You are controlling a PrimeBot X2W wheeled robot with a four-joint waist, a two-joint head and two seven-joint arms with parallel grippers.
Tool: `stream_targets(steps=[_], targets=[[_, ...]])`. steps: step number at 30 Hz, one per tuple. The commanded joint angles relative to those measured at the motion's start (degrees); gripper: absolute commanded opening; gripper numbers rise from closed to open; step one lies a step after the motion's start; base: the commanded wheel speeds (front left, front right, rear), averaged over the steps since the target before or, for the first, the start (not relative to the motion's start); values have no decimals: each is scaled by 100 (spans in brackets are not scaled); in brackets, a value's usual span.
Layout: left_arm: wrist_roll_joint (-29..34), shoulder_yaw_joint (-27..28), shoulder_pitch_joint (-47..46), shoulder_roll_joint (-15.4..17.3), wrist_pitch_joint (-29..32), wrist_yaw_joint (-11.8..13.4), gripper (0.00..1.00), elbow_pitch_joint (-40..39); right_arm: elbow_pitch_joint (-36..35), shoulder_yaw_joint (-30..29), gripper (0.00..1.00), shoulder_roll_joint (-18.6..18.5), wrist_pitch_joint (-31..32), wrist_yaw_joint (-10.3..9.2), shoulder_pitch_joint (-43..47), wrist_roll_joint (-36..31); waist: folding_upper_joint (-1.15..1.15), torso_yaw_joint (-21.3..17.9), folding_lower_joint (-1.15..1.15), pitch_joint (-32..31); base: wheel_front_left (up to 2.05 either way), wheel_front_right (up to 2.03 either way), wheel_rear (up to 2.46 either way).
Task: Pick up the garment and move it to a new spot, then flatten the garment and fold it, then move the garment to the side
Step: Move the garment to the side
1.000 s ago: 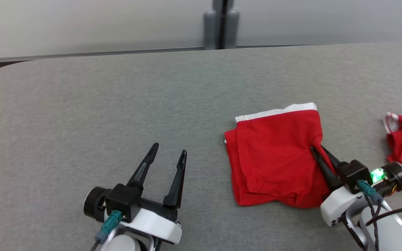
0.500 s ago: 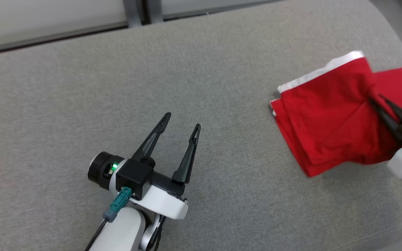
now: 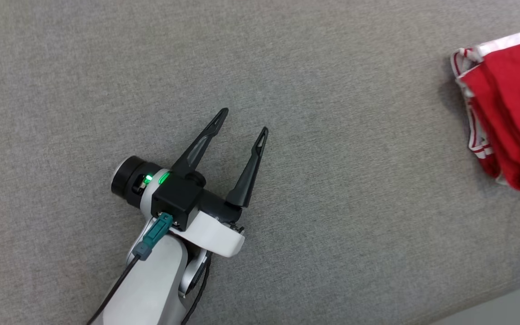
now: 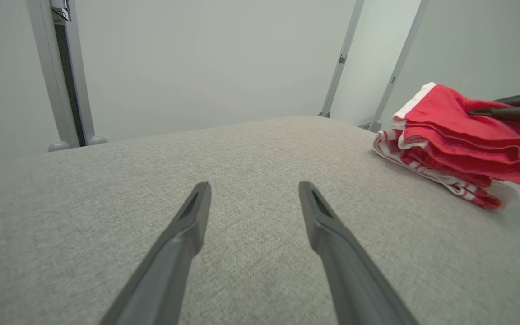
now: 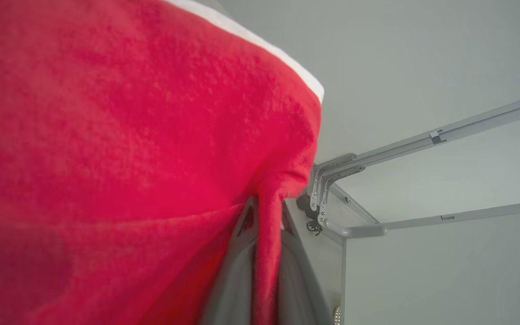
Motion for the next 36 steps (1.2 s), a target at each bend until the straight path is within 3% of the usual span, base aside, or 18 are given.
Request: stream_targets(steps=[1,7,8,9,12,17,24,30,36], targets=[[15,12,-93,31,-17,-28,100,9,114,-115,0,-22,-2,-13,-103,10,0,87,0,123,0,0,0],[-30,8,-167,46,-11,-4,100,39,487,-296,0,134,-2,-13,-118,71,0,212,0,172,0,0,0],[-44,7,-184,46,-11,7,100,38,625,-325,12,176,5,-13,-103,118,0,232,0,165,0,0,0],[-54,2,-193,46,-11,13,100,38,742,-336,97,185,14,-13,-101,126,0,255,0,151,0,0,0],[-151,-28,-168,32,-13,47,100,15,1053,-508,100,382,5,-13,-155,393,0,344,0,-6,0,0,0],[-288,-35,-27,26,-13,145,100,-47,790,-956,100,491,1,-13,-212,400,0,416,0,-352,0,0,0],[-477,18,252,25,-14,290,100,-143,-327,-1616,100,1057,0,-13,211,440,0,639,0,-1001,0,0,0],[-625,300,653,25,-14,423,100,-223,-1534,-2062,100,1866,-1,-13,924,744,0,985,0,-1666,0,0,0],[-670,513,932,25,-14,460,100,-249,-2194,-2194,100,2427,-1,-13,1601,647,0,1317,0,-2067,0,0,0]])
